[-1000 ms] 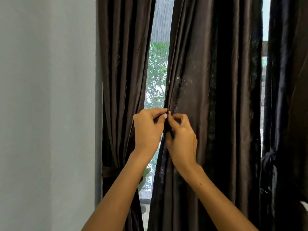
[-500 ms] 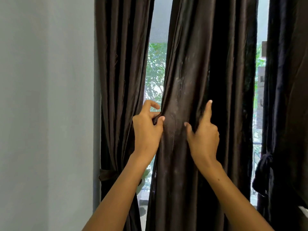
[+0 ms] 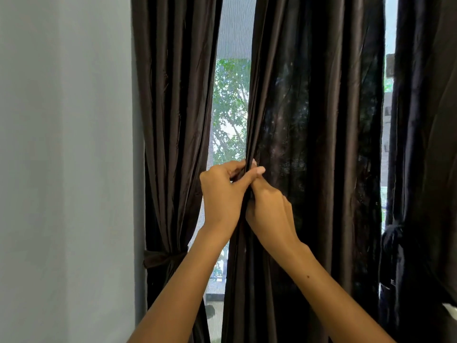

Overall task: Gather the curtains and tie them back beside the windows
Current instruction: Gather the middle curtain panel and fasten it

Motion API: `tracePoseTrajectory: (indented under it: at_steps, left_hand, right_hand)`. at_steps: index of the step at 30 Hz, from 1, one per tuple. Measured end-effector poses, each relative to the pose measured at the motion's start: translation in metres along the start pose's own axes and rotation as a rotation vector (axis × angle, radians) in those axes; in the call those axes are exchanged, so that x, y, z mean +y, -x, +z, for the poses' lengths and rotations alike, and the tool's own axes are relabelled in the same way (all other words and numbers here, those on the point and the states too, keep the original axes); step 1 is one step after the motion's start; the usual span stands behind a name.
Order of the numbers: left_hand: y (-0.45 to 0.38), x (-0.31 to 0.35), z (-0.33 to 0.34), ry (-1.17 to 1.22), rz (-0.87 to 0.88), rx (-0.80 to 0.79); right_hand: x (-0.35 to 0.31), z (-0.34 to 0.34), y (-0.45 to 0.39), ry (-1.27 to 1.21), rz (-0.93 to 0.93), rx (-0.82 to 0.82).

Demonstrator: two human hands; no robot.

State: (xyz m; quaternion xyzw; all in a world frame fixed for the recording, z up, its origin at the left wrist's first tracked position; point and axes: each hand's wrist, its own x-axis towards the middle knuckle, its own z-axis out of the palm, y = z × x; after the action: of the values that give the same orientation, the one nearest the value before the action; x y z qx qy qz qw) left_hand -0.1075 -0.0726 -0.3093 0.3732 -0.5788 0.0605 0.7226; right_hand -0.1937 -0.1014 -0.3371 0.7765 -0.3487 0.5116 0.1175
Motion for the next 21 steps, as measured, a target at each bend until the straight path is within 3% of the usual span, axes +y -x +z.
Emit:
tracePoseTrajectory:
  at_steps: [4,8,10,14,16,19,21]
  left_hand:
    - [-0.009,-0.007,-0.001,-0.105,0.018,0.017]
    - [-0.017,-0.009,-0.003,-0.168,0.022,0.03]
    - [-0.017,-0.01,-0.001,-0.174,0.031,0.007]
    - [-0.017,-0.011,0.005,-0.169,0.026,-0.01]
    - [-0.017,-0.012,0.009,-0.169,0.014,-0.019]
    - [-0.016,-0.013,0.015,-0.185,0.023,-0.028]
    - [-0.015,-0.013,0.018,-0.214,0.05,-0.025]
  right_hand:
    - [0.024,0.003,-0.005,-0.109,-0.066,0.009]
    - [0.047,0.001,-0.01,-0.121,0.272,0.41]
    - [0.053,0.001,-0.014,-0.107,0.401,0.398]
    - [0.06,0.002,-0.028,-0.564,0.495,0.278]
    - [0.06,0.004,-0.03,-0.537,0.451,0.358]
    - [0.053,0.007,-0.023,-0.249,0.232,0.532]
    - [0.046,0.012,-0.016,-0.148,0.097,0.551]
